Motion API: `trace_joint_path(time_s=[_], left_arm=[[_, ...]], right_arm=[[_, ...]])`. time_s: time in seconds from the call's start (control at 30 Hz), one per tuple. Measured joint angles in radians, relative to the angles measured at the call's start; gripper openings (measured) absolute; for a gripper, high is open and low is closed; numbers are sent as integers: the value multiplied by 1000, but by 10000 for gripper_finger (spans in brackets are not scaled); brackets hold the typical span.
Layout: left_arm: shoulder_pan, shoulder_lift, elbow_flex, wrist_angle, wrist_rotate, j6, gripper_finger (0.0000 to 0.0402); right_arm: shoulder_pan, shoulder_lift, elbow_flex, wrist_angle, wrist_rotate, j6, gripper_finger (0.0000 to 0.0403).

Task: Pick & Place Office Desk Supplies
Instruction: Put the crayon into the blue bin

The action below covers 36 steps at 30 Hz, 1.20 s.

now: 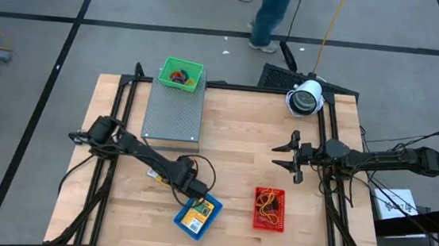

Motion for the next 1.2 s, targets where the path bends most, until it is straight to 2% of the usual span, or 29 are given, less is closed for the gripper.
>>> trace_joint_path(time_s=[0.23, 0.33, 0.43, 0.73, 0.97, 1.2], left_arm=[[2, 17, 1, -1, 0, 0, 245], [2, 18, 1, -1, 1, -11, 224], [2, 18, 1, 3, 1, -9, 182], [2, 21, 0, -1, -1, 27, 14], [-3, 10, 0, 1, 6, 51, 6], [-29, -83, 2, -3, 12, 43, 4]], right_arm=[[0, 0, 0, 0, 0, 0, 181], [0, 0, 0, 0, 0, 0, 181], [0, 0, 0, 0, 0, 0, 181], [0, 0, 0, 0, 0, 0, 181], [0, 0, 0, 0, 0, 0, 181], [0, 0, 0, 0, 0, 0, 181]])
